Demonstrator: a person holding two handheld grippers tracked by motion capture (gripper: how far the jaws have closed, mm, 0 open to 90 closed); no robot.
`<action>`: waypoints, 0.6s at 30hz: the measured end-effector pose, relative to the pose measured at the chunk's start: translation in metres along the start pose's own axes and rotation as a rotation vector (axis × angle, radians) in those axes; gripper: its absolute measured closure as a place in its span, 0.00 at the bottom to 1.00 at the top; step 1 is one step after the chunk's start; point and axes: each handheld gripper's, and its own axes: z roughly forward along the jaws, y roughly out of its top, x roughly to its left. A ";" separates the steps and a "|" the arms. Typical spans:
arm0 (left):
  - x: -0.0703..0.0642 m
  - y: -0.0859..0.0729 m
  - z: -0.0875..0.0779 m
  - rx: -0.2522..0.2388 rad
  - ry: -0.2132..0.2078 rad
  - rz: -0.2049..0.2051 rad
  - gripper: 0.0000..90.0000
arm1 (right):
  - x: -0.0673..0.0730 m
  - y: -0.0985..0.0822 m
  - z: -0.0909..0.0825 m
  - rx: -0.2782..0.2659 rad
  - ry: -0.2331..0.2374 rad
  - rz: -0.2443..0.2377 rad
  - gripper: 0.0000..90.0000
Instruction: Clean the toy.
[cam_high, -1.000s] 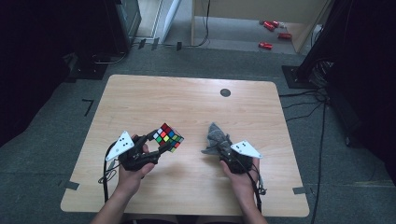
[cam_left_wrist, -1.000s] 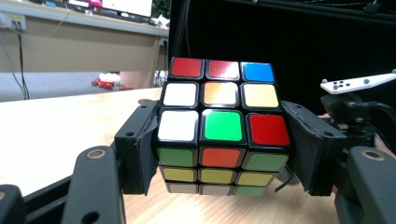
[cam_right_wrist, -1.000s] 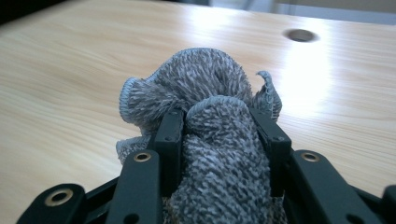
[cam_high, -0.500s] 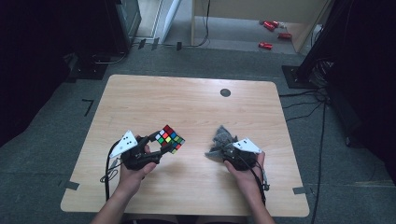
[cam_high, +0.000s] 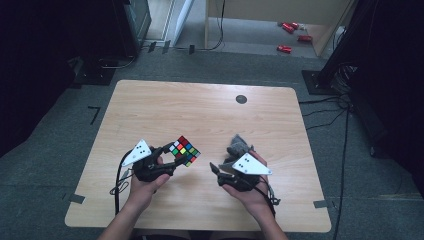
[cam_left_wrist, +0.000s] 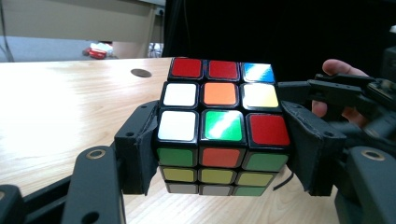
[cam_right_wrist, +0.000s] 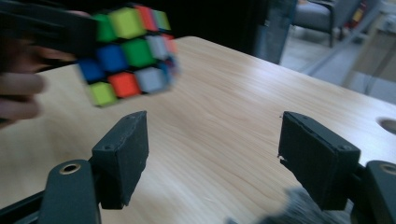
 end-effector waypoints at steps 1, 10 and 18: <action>-0.001 0.000 0.001 0.003 -0.003 0.004 0.38 | 0.007 0.001 0.002 -0.002 0.020 -0.015 0.27; -0.016 0.000 0.008 0.014 -0.043 0.013 0.38 | 0.044 0.003 0.013 0.010 0.030 -0.106 0.19; -0.027 -0.003 0.014 0.036 -0.071 0.021 0.38 | 0.055 0.000 0.016 0.001 -0.045 -0.172 0.26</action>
